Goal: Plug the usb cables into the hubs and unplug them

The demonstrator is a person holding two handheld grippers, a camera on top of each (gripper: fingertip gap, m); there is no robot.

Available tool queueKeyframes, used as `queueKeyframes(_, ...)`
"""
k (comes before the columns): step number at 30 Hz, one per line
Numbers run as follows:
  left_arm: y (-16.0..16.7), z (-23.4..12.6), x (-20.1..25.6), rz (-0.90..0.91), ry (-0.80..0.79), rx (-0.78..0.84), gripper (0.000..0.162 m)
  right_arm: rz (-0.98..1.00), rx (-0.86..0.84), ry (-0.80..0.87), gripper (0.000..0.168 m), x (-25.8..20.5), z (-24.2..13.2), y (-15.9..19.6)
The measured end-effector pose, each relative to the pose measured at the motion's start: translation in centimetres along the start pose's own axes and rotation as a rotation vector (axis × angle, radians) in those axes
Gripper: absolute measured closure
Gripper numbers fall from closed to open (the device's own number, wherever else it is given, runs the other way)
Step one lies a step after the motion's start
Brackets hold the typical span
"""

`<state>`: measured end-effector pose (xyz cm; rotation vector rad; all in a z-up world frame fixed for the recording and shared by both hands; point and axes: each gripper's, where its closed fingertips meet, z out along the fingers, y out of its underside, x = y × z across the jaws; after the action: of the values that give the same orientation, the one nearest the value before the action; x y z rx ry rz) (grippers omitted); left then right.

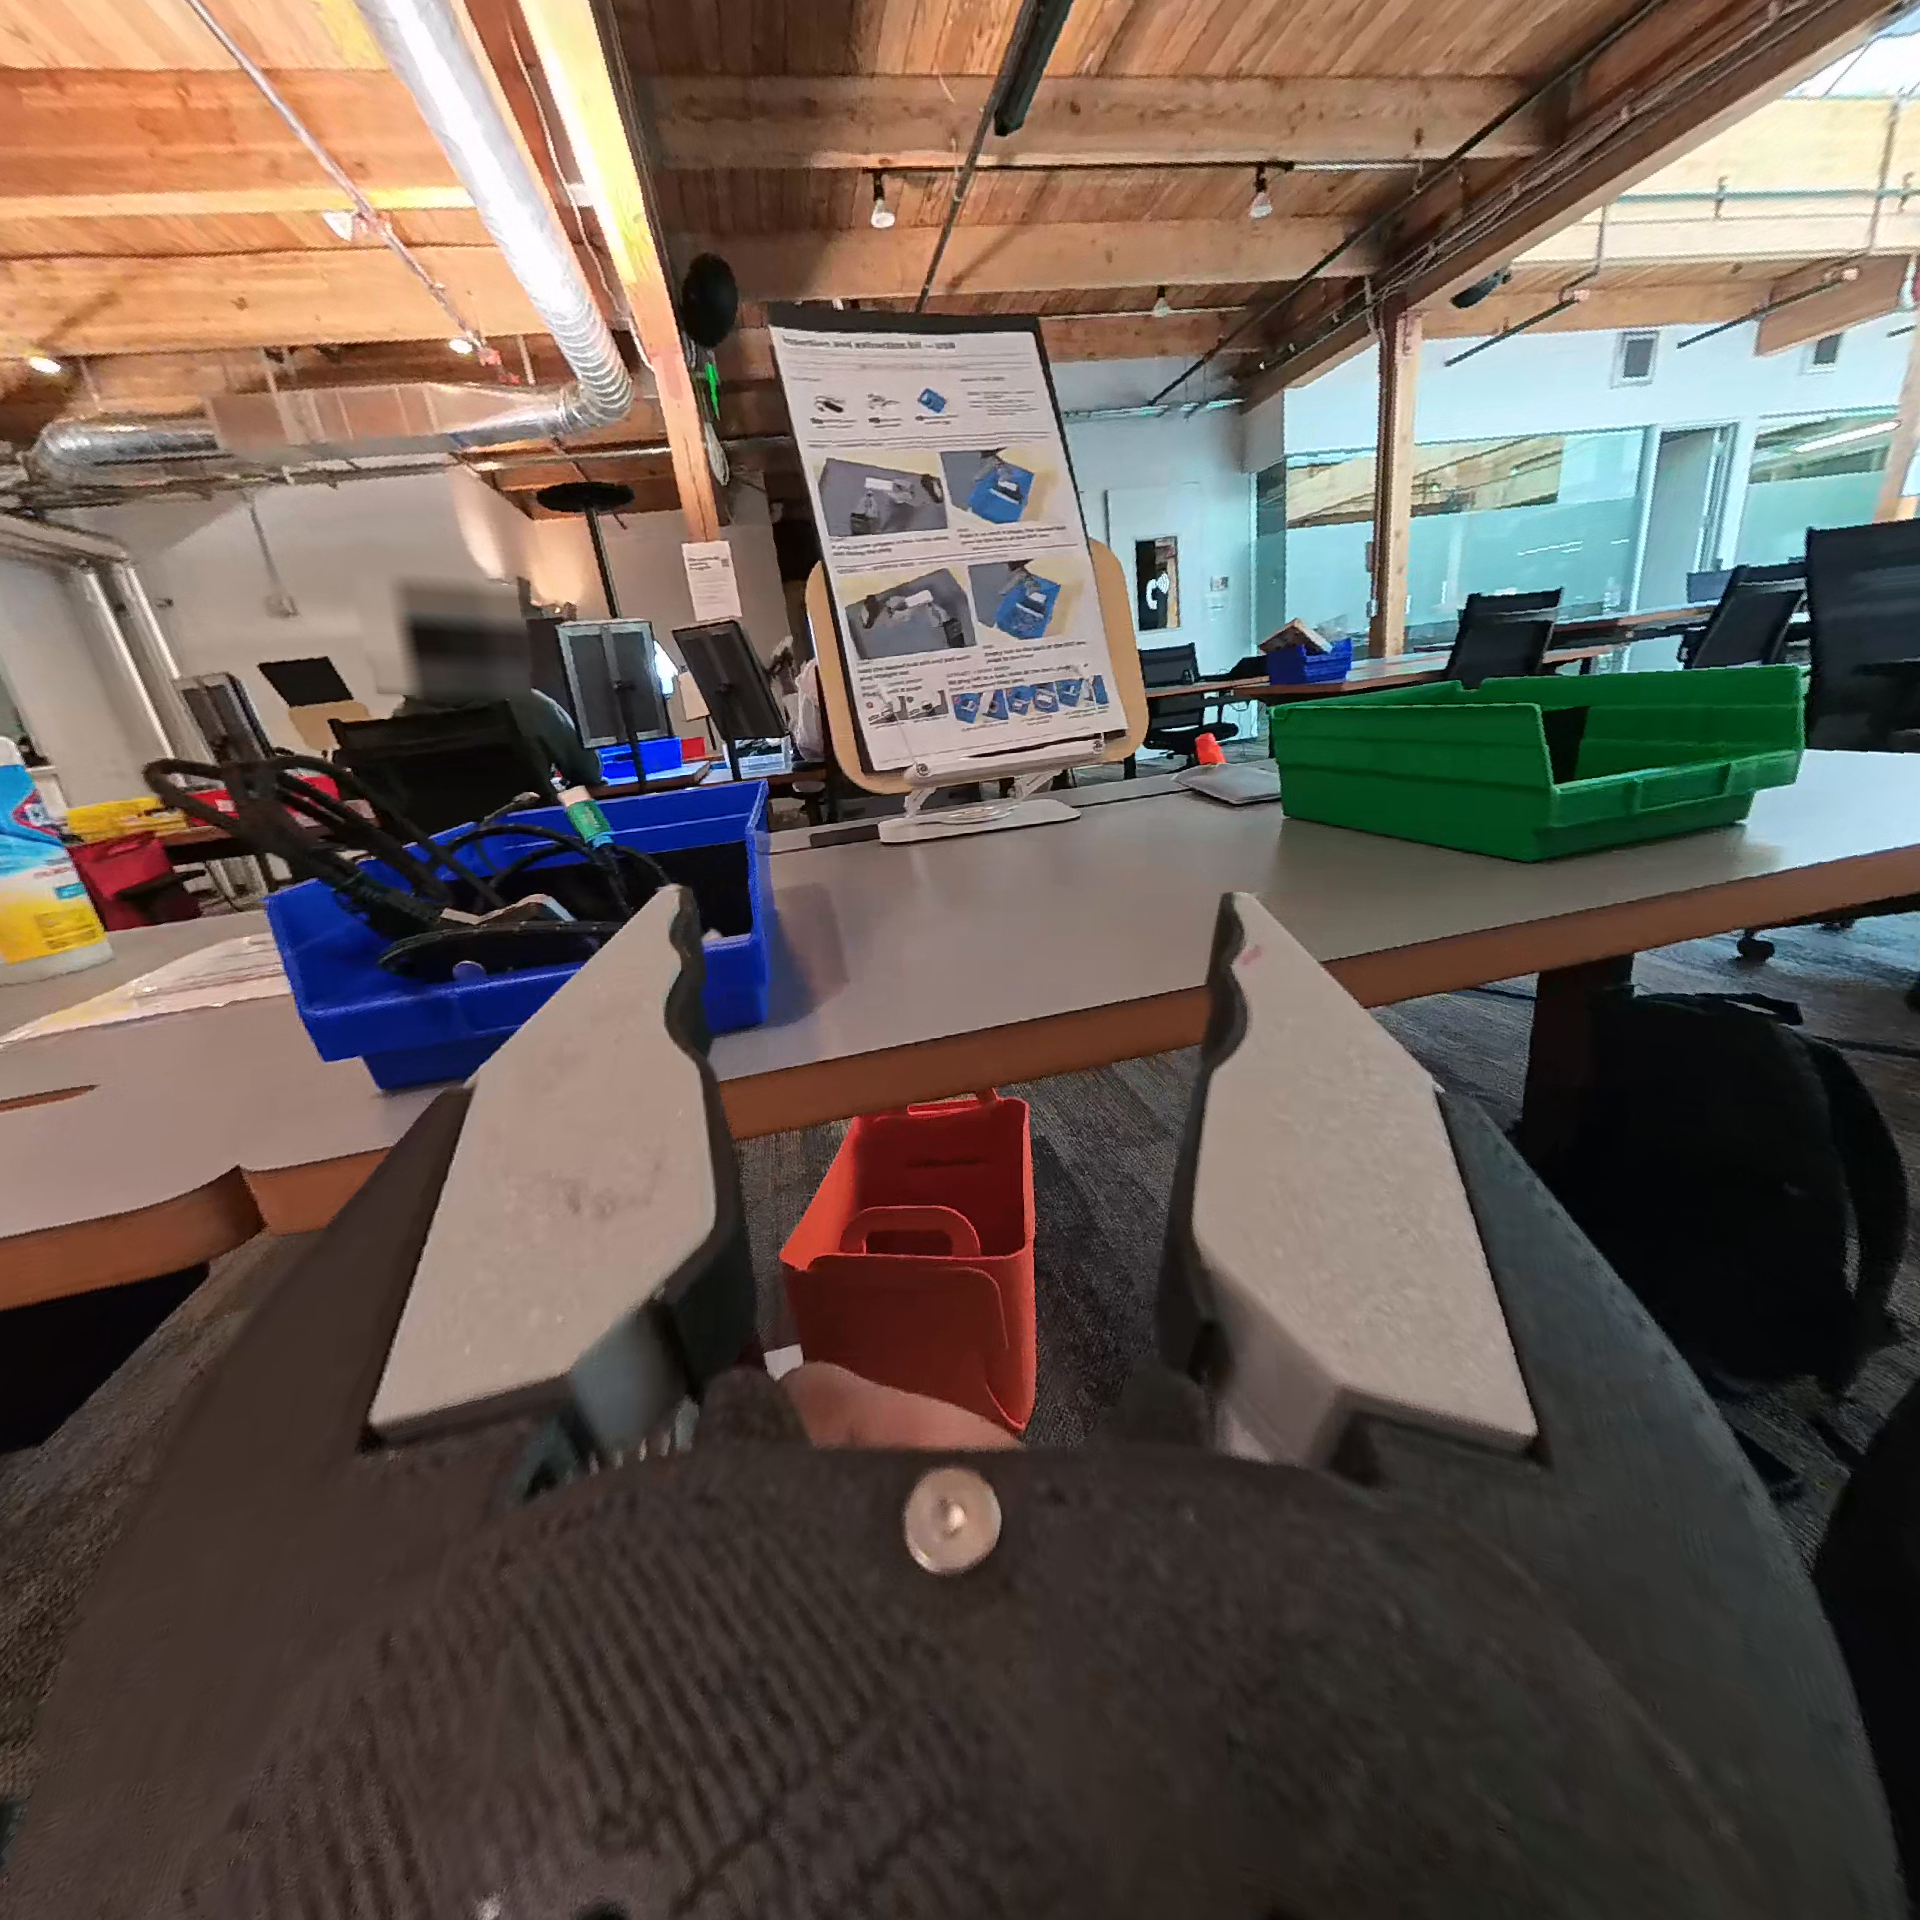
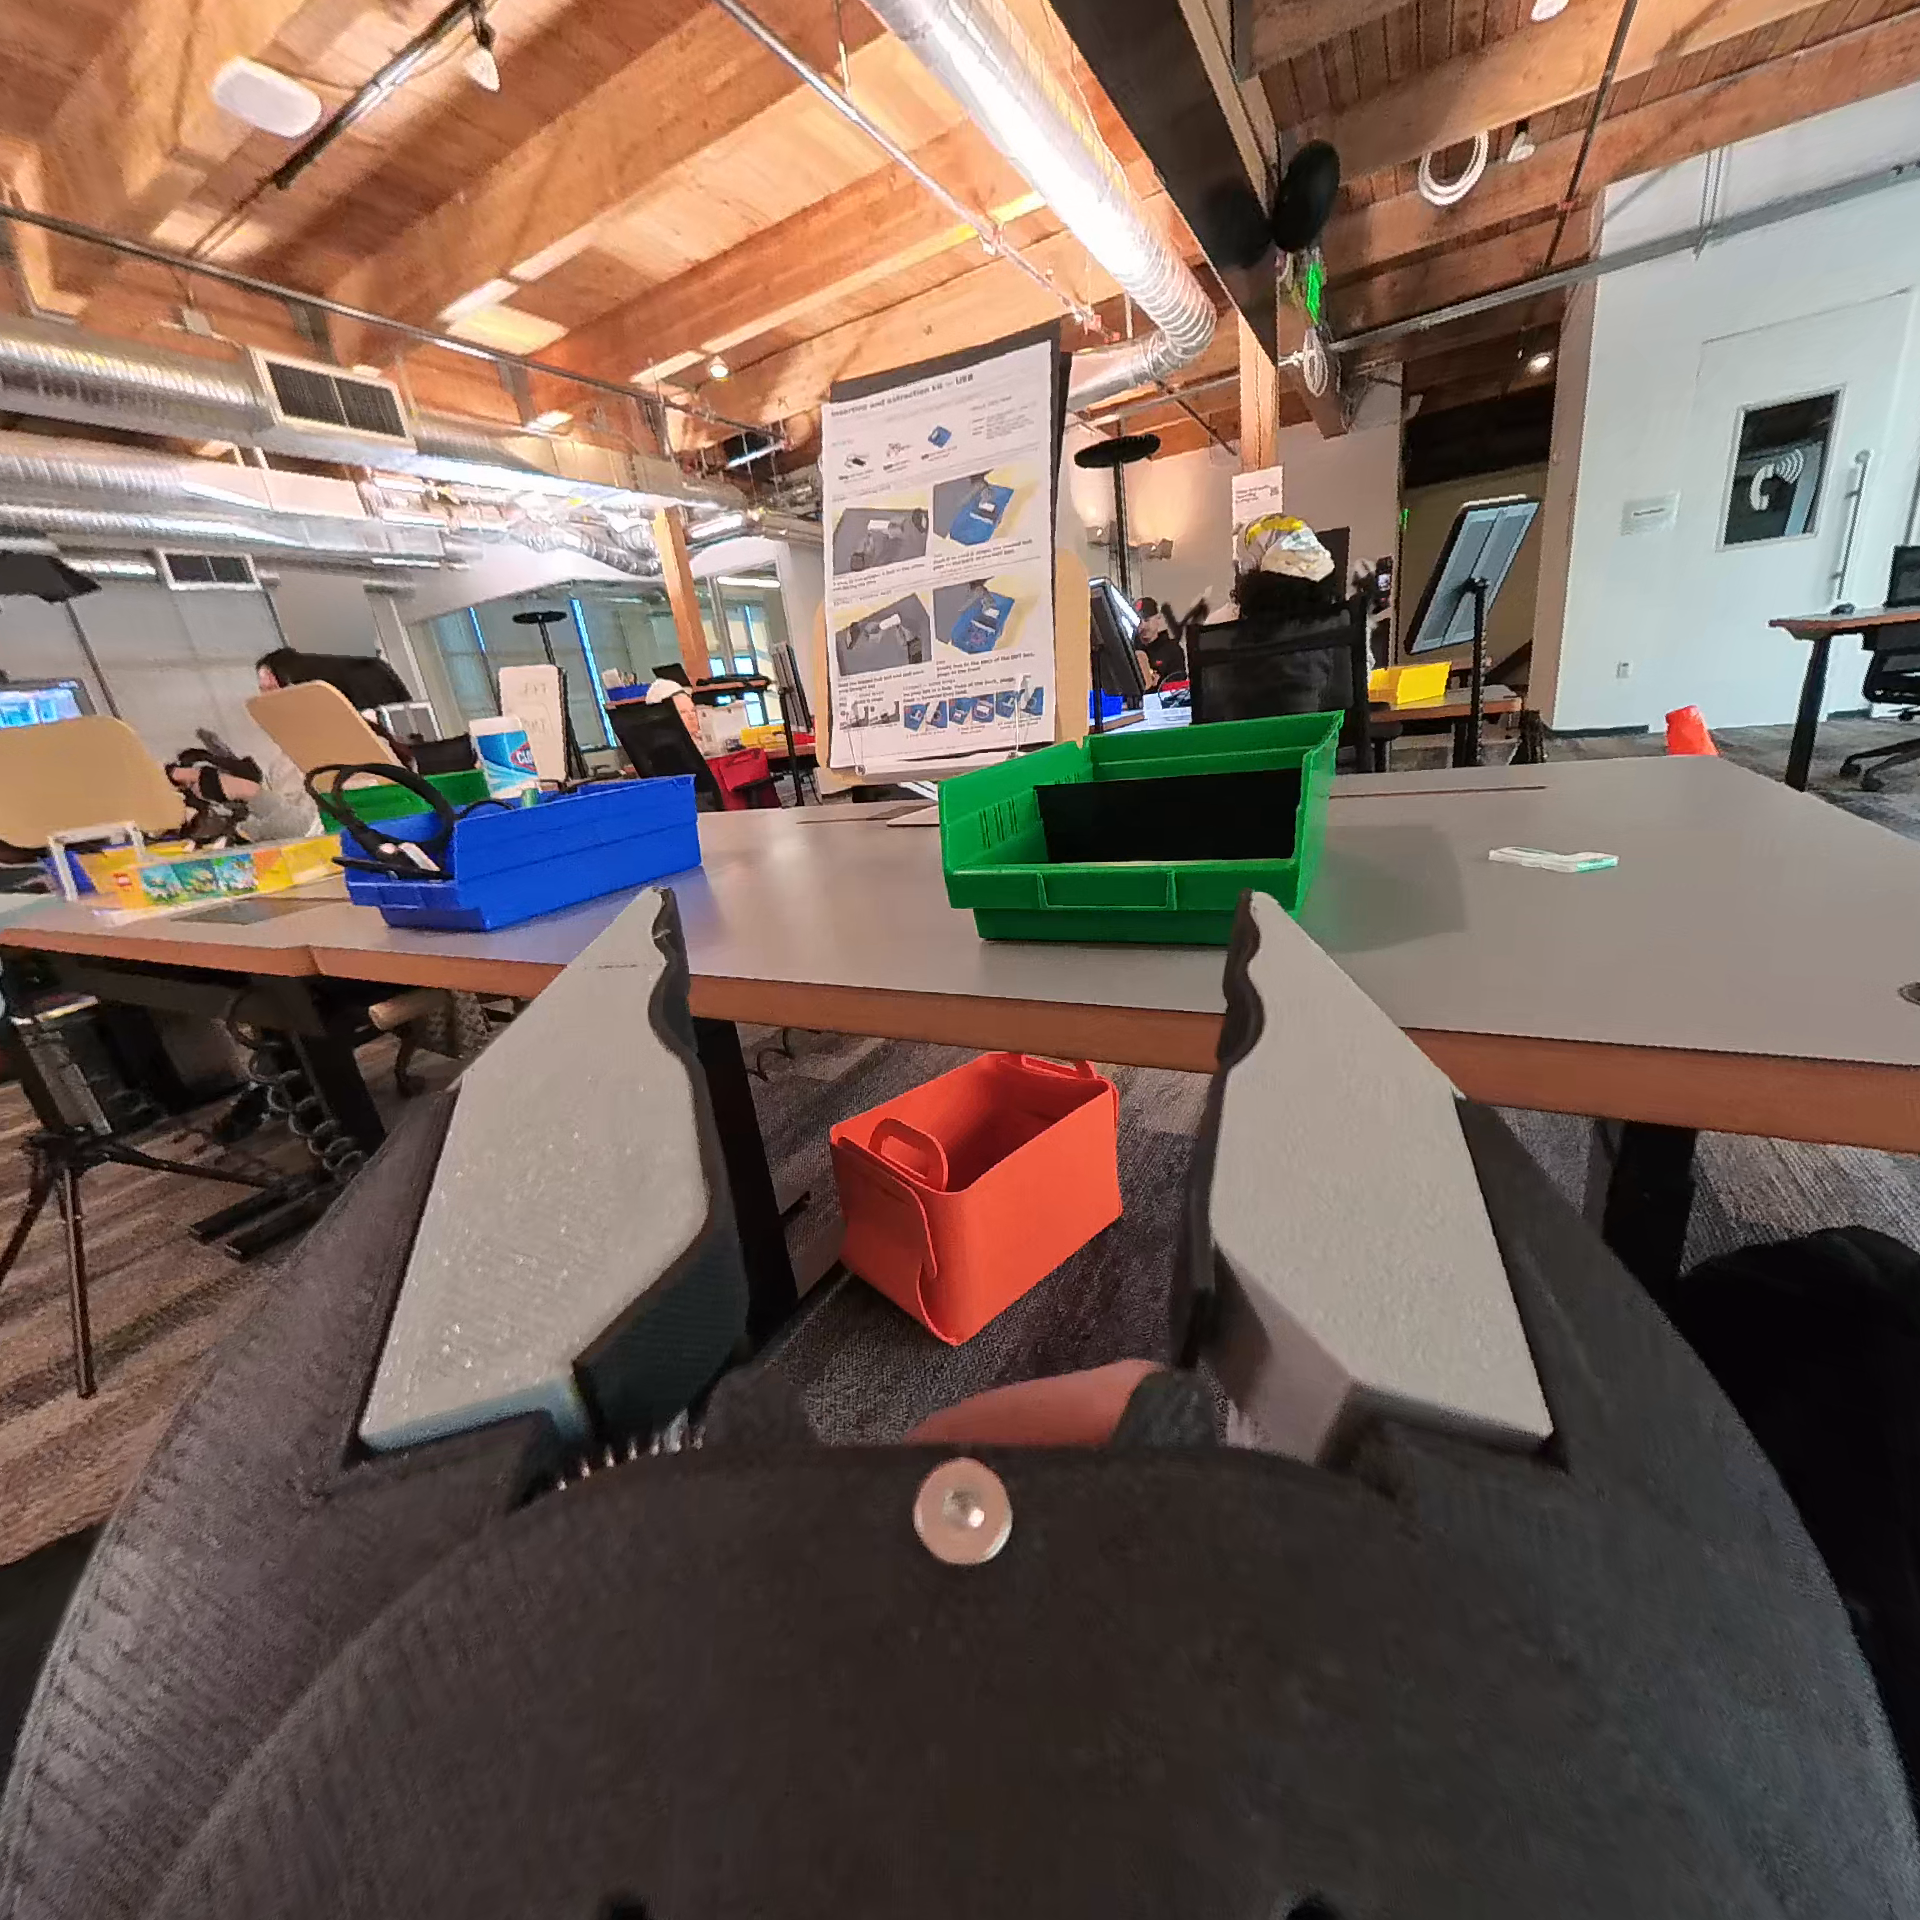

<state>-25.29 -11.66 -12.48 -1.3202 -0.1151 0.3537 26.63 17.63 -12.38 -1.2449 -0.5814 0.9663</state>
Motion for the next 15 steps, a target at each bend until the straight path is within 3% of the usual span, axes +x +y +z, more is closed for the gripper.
queueKeyframes(15, 0.3, -1.2, 1.0, -0.031, 0.011, -0.020, 0.066, -0.007, -0.023, -0.012, 0.066, -0.6, -0.2, 0.3)
